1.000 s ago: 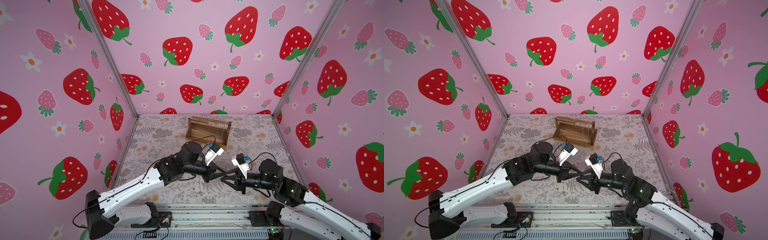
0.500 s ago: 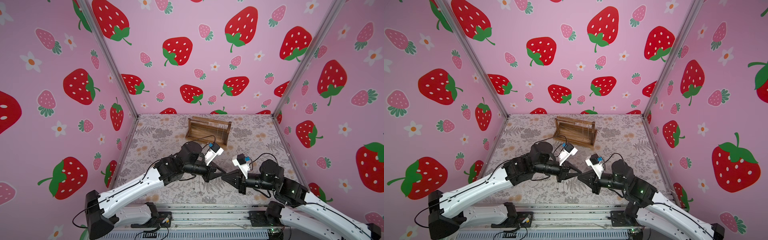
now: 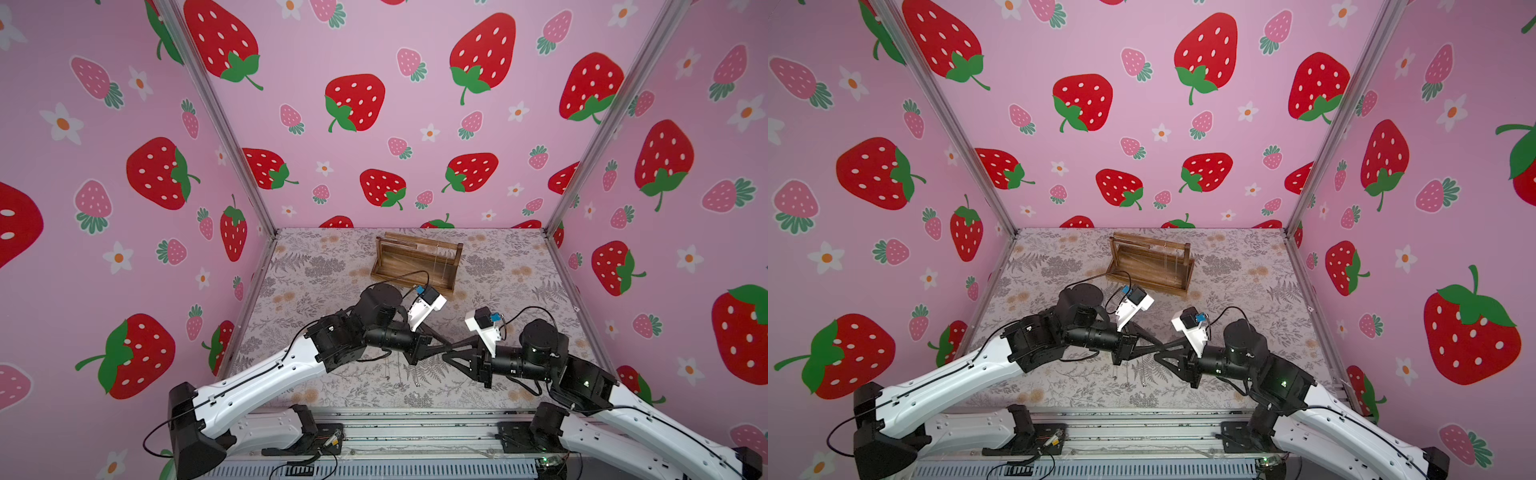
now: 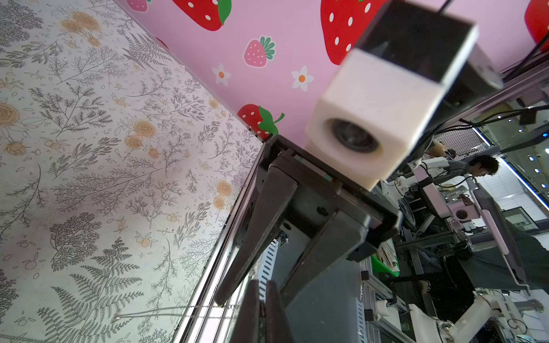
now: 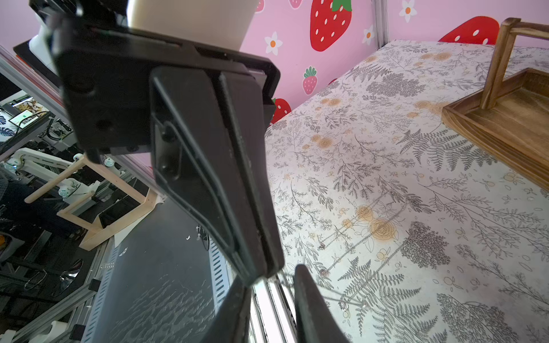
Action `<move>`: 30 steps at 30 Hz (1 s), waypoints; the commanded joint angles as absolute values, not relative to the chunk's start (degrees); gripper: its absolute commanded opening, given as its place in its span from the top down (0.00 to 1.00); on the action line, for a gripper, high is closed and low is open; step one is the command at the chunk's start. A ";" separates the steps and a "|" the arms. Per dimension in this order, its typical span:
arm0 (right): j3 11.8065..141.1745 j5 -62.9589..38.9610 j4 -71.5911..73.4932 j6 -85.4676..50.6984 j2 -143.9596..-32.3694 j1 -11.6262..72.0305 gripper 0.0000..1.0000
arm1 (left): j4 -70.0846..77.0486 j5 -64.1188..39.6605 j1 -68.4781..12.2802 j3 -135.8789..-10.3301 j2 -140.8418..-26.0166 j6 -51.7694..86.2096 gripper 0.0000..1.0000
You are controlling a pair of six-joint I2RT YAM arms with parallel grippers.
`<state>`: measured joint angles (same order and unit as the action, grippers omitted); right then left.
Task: Take the necklace off the jewelry display stand
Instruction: Place the necklace at the center of the board.
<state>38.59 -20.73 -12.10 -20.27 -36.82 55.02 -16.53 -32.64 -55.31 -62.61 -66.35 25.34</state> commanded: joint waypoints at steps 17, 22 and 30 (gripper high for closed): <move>38.93 -20.72 -10.08 -20.30 -37.22 55.37 1.00 | -16.52 -32.17 -55.52 -63.50 -64.65 24.19 1.00; 37.87 -21.71 -10.38 -21.15 -36.40 55.59 1.00 | -18.17 -25.04 -55.46 -62.46 -62.57 22.68 0.74; 36.35 -20.78 -10.58 -23.54 -36.88 55.81 1.00 | -25.45 -11.46 -55.47 -62.93 -55.49 19.99 0.56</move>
<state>36.64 -21.12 -10.70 -22.15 -36.80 55.51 -20.84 -19.14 -55.40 -62.30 -58.61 22.22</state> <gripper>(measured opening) 0.040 0.446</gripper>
